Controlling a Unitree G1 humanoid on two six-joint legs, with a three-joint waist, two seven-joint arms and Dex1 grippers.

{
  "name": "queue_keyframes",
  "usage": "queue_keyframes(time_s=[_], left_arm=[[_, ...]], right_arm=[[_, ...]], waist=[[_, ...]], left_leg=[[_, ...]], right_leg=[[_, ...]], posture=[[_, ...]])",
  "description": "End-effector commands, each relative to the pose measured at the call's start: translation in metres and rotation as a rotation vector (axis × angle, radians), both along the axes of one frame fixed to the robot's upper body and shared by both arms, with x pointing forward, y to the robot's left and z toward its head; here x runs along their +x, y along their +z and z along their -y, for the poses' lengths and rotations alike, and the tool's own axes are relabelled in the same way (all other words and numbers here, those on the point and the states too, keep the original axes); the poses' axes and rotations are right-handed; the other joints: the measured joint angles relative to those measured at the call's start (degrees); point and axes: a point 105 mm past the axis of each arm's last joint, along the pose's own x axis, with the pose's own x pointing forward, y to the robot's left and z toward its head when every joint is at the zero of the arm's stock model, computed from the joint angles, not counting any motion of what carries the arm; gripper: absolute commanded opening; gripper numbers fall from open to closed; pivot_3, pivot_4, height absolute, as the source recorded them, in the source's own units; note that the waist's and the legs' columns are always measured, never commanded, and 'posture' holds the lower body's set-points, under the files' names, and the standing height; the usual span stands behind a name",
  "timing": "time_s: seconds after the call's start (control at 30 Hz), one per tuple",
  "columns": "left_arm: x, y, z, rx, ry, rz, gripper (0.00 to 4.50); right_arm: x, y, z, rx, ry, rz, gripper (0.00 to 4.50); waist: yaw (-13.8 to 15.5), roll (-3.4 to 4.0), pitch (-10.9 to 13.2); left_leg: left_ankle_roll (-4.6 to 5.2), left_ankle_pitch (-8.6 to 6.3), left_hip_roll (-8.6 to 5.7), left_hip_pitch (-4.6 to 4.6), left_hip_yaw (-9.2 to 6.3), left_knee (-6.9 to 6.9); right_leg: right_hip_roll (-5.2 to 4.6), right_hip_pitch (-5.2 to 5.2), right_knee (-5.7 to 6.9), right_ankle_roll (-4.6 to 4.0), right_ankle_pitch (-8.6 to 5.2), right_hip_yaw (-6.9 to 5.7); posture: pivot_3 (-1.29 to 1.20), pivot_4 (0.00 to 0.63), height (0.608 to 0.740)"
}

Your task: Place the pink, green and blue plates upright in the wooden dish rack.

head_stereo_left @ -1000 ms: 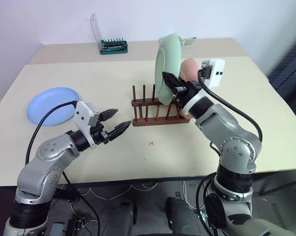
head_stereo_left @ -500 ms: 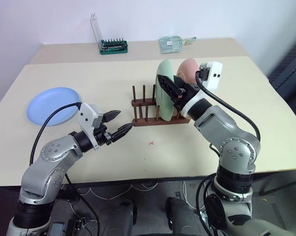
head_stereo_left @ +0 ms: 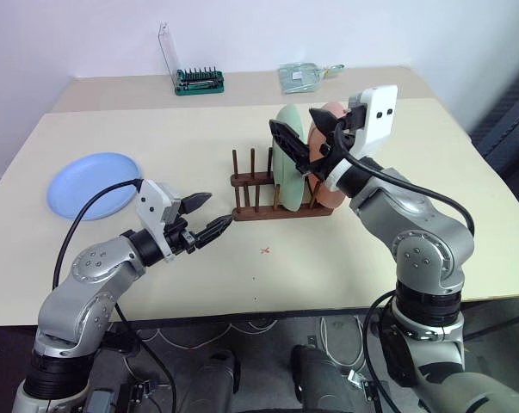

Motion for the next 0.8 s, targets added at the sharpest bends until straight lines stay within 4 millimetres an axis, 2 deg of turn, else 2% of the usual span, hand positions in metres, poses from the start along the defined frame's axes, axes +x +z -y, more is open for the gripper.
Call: queue_keyframes(time_s=[0.03, 0.1, 0.17, 0.2, 0.27, 0.4, 0.5, 0.6, 0.8], left_arm=[[0.016, 0.025, -0.027, -0.101, 0.148, 0.077, 3.96], [0.030, 0.029, -0.050, -0.133, 0.291, 0.090, 4.47], [0.039, 0.029, -0.066, -0.158, 0.391, 0.085, 4.47], [0.046, 0.031, -0.082, -0.171, 0.495, 0.095, 4.47], [0.058, 0.033, -0.139, -0.291, 0.847, 0.071, 4.47], [0.052, 0.028, -0.203, -0.377, 1.236, 0.014, 4.47], [0.035, 0.009, -0.242, -0.399, 1.502, -0.095, 4.47], [0.026, -0.002, -0.252, -0.399, 1.567, -0.173, 4.47], [0.024, -0.029, -0.248, -0.506, 1.554, -0.350, 4.47]], right_arm=[[-0.008, 0.021, -0.008, -0.142, 0.023, 0.194, 4.50], [-0.010, 0.023, -0.014, -0.227, 0.041, 0.261, 4.50], [-0.010, 0.022, -0.018, -0.284, 0.058, 0.305, 4.50], [-0.010, 0.022, -0.022, -0.320, 0.065, 0.339, 4.50], [-0.006, 0.021, -0.031, -0.363, 0.086, 0.385, 4.50], [0.001, 0.014, -0.041, -0.429, 0.100, 0.423, 4.50], [0.007, 0.004, -0.050, -0.532, 0.100, 0.471, 4.50], [0.007, 0.003, -0.057, -0.536, 0.120, 0.488, 4.50], [0.006, -0.001, -0.060, -0.536, 0.144, 0.494, 4.50]], waist=[[0.05, 0.00, 0.00], [0.04, -0.02, 0.00], [-0.08, -0.03, -0.01], [-0.12, -0.05, -0.01], [-0.03, -0.07, 0.00], [-0.09, -0.17, -0.03], [0.11, -0.18, -0.04], [0.11, -0.19, -0.04], [0.22, -0.29, -0.09]], left_leg=[[0.00, 0.00, 0.00, 0.00, 0.00, 0.01], [0.00, 0.00, 0.00, 0.00, 0.00, 0.02], [0.00, 0.00, 0.00, 0.00, -0.01, 0.02], [0.00, 0.00, 0.01, 0.01, 0.01, 0.02], [0.01, 0.00, -0.02, 0.01, 0.02, 0.02], [-0.01, 0.00, 0.01, 0.01, -0.03, 0.04], [-0.01, 0.00, -0.03, -0.01, -0.02, 0.04], [-0.01, 0.00, -0.03, -0.01, -0.03, 0.04], [-0.02, 0.00, -0.04, -0.02, -0.06, 0.05]], right_leg=[[0.00, 0.00, 0.00, 0.00, 0.00, 0.00], [0.00, 0.01, -0.01, 0.01, 0.00, -0.02], [0.01, 0.02, -0.02, 0.02, 0.00, -0.03], [0.01, 0.02, -0.02, 0.02, 0.00, -0.03], [-0.03, 0.02, -0.03, 0.03, 0.01, -0.02], [0.02, 0.01, -0.03, 0.04, 0.02, -0.04], [-0.02, 0.01, -0.05, 0.05, 0.02, -0.04], [-0.02, 0.00, -0.04, 0.05, 0.02, -0.04], [-0.02, 0.02, -0.01, 0.04, 0.02, -0.05]], posture=[[0.00, 0.150, 0.740], [0.00, 0.150, 0.740], [0.00, 0.150, 0.740], [0.00, 0.150, 0.740], [0.00, 0.150, 0.740], [0.00, 0.150, 0.740], [0.00, 0.150, 0.740], [0.00, 0.150, 0.740], [0.00, 0.150, 0.740]])
